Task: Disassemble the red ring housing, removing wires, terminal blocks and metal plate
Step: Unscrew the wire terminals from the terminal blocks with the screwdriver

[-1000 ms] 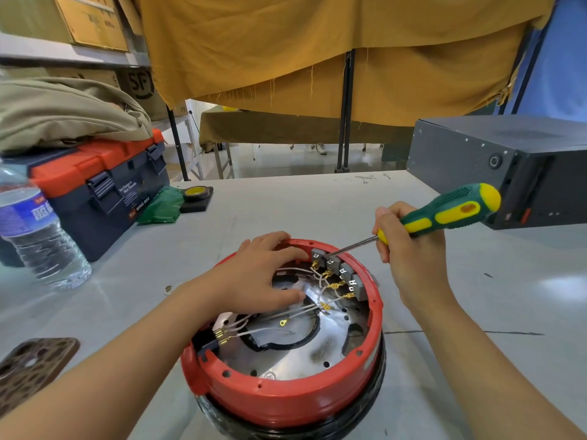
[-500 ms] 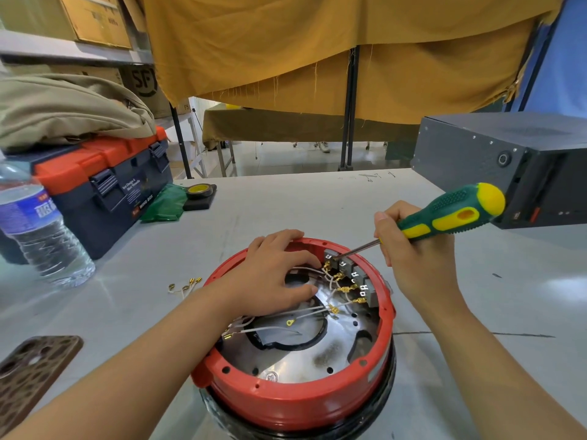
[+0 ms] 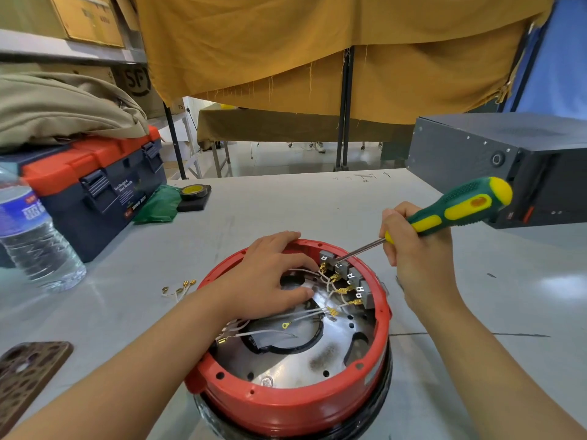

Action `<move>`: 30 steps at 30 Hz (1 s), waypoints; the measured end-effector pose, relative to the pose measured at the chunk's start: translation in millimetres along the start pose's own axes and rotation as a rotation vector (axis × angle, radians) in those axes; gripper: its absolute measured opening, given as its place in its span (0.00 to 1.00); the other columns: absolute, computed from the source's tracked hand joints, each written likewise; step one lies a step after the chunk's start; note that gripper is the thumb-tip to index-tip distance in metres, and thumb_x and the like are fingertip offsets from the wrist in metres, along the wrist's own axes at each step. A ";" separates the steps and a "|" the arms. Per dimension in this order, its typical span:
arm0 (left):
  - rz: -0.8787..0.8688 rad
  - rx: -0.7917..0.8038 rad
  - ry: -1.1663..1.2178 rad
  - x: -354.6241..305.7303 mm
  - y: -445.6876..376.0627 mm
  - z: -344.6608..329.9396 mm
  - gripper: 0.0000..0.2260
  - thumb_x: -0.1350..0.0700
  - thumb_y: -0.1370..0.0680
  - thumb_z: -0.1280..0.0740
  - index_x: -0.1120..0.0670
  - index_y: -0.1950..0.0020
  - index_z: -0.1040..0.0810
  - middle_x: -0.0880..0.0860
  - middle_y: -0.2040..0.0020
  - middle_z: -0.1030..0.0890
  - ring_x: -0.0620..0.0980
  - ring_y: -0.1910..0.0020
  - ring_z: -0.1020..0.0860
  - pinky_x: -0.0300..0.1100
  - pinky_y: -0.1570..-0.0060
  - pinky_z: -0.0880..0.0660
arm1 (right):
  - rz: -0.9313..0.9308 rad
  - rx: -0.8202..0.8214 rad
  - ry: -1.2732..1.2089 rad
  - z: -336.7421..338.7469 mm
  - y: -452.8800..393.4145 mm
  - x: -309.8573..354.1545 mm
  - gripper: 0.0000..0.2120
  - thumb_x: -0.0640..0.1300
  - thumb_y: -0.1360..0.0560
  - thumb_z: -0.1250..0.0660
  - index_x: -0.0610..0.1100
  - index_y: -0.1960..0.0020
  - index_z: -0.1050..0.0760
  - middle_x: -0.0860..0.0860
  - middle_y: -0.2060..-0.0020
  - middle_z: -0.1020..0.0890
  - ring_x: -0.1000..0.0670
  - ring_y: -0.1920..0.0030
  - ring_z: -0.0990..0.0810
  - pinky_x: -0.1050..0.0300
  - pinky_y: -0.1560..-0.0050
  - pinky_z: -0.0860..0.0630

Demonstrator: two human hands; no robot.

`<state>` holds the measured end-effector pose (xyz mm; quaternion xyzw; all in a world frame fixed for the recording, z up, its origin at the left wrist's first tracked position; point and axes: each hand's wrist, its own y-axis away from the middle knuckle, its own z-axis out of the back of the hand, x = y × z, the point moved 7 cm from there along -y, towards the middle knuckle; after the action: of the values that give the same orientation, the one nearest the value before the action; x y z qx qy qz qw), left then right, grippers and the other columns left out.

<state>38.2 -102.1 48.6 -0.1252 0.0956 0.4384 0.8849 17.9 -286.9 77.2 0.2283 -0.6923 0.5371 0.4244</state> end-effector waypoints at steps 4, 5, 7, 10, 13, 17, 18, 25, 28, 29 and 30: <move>0.004 0.003 -0.001 0.1 -0.1 -0.2 0.16 0.45 0.24 0.35 0.38 0.36 0.27 0.48 0.23 0.45 0.46 0.25 0.49 0.40 0.29 0.52 | -0.076 -0.060 -0.079 5.7 -3.9 -9.4 0.16 0.35 0.24 0.39 0.40 0.70 0.35 0.56 0.83 0.36 0.57 0.81 0.38 0.68 0.79 0.40; 0.005 0.003 0.001 0.3 0.2 -0.2 0.16 0.45 0.24 0.35 0.38 0.36 0.28 0.48 0.23 0.45 0.46 0.25 0.49 0.40 0.29 0.52 | -0.067 -0.061 -0.079 5.7 -3.5 -8.9 0.16 0.36 0.24 0.39 0.40 0.70 0.34 0.56 0.83 0.35 0.57 0.81 0.38 0.68 0.79 0.39; 0.005 0.003 0.000 0.7 0.6 -0.5 0.16 0.44 0.24 0.35 0.37 0.36 0.28 0.48 0.23 0.45 0.46 0.25 0.49 0.41 0.28 0.52 | -0.019 -0.041 -0.055 3.7 -1.3 -4.6 0.15 0.40 0.25 0.38 0.41 0.70 0.34 0.55 0.83 0.35 0.57 0.80 0.37 0.68 0.78 0.39; 0.004 0.002 -0.001 1.4 0.9 -0.7 0.16 0.44 0.24 0.35 0.37 0.36 0.28 0.47 0.23 0.45 0.45 0.25 0.49 0.41 0.28 0.52 | 0.060 0.014 0.021 -1.3 2.6 4.3 0.14 0.44 0.28 0.39 0.41 0.71 0.34 0.54 0.82 0.33 0.57 0.79 0.35 0.69 0.74 0.38; 0.001 -0.001 -0.001 1.6 0.2 -0.7 0.16 0.44 0.24 0.35 0.38 0.36 0.28 0.48 0.23 0.45 0.45 0.25 0.49 0.40 0.29 0.52 | 0.154 0.098 0.162 -7.8 6.8 13.6 0.14 0.45 0.27 0.39 0.45 0.71 0.34 0.57 0.79 0.30 0.56 0.74 0.31 0.68 0.69 0.36; -0.006 0.004 -0.015 1.0 0.2 -1.0 0.16 0.44 0.24 0.35 0.38 0.36 0.28 0.48 0.23 0.46 0.46 0.25 0.49 0.40 0.29 0.52 | 0.163 0.136 0.206 -10.6 8.8 15.7 0.13 0.44 0.27 0.40 0.46 0.70 0.35 0.57 0.79 0.30 0.56 0.74 0.31 0.68 0.70 0.36; -0.006 0.004 -0.015 0.9 0.2 -0.9 0.16 0.44 0.24 0.35 0.38 0.36 0.28 0.48 0.23 0.46 0.46 0.25 0.49 0.40 0.29 0.52 | 0.139 0.121 0.196 -9.6 7.6 14.0 0.13 0.45 0.28 0.40 0.46 0.71 0.35 0.57 0.79 0.31 0.56 0.74 0.32 0.68 0.70 0.37; 0.001 -0.007 -0.001 0.5 0.1 -0.4 0.16 0.45 0.24 0.35 0.38 0.36 0.27 0.48 0.23 0.45 0.45 0.25 0.49 0.40 0.29 0.52 | -0.090 -0.007 -0.043 0.3 2.0 -3.6 0.13 0.44 0.30 0.39 0.40 0.70 0.36 0.54 0.82 0.37 0.57 0.81 0.39 0.68 0.80 0.42; 0.001 -0.013 -0.002 0.7 -0.1 -0.1 0.16 0.45 0.24 0.35 0.39 0.36 0.27 0.48 0.23 0.45 0.45 0.25 0.49 0.40 0.29 0.53 | -0.108 -0.040 -0.064 1.8 2.0 -6.9 0.14 0.41 0.27 0.39 0.41 0.70 0.36 0.54 0.82 0.37 0.57 0.81 0.39 0.69 0.80 0.43; 0.002 -0.013 -0.001 0.6 -0.2 -0.1 0.16 0.45 0.24 0.35 0.39 0.37 0.27 0.48 0.23 0.45 0.45 0.25 0.49 0.40 0.29 0.53 | -0.117 -0.051 -0.063 2.6 1.8 -8.1 0.15 0.38 0.25 0.39 0.42 0.70 0.36 0.55 0.82 0.37 0.58 0.81 0.39 0.70 0.81 0.43; 0.002 -0.012 -0.002 0.5 -0.4 -0.2 0.16 0.45 0.24 0.35 0.39 0.37 0.27 0.48 0.23 0.45 0.45 0.25 0.49 0.40 0.28 0.52 | -0.126 -0.060 -0.062 3.5 1.4 -9.2 0.16 0.37 0.24 0.39 0.42 0.70 0.36 0.55 0.82 0.37 0.58 0.81 0.39 0.70 0.81 0.44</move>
<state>38.8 -102.0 48.3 -0.1302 0.0923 0.4398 0.8838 20.5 -291.0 68.6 0.2750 -0.7053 0.4810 0.4422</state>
